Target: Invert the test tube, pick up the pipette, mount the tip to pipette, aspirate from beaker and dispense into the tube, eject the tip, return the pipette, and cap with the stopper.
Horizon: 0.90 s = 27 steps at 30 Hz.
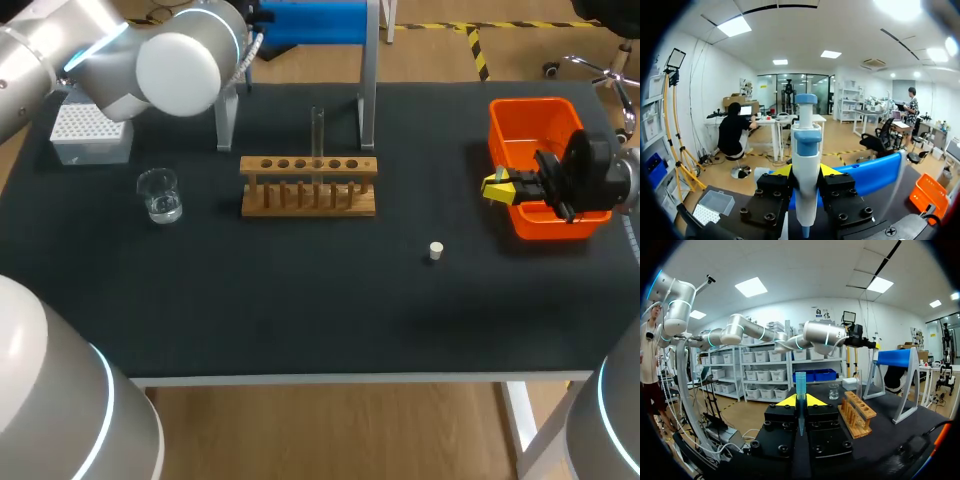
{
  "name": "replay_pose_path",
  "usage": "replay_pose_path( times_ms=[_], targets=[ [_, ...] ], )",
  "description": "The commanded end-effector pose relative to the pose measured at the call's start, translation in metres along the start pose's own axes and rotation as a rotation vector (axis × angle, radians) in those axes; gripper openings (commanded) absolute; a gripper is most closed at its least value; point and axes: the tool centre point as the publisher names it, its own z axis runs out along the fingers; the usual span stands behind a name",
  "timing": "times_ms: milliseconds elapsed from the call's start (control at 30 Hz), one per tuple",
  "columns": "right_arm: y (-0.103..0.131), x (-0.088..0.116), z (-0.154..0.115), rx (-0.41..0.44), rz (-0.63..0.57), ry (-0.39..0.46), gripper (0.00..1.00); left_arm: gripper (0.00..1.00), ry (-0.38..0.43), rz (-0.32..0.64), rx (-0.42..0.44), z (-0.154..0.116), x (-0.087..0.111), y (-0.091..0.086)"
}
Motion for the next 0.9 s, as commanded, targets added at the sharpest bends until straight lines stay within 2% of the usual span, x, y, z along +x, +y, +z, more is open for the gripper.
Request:
replay_pose_path(
  times_ms=[33,433,900],
  targets=[
    [0.000,0.001,0.000,0.002,0.000,0.000,0.00,0.00,0.051,0.008,-0.010,-0.014,-0.006,-0.005],
    [0.000,0.001,0.000,0.002,0.000,0.000,0.00,0.00,0.278,0.079,0.007,-0.056,-0.006,-0.021],
    [0.000,0.001,0.000,0.002,0.000,0.000,0.00,0.00,0.427,0.135,-0.008,-0.098,-0.018,-0.019]
  ],
)
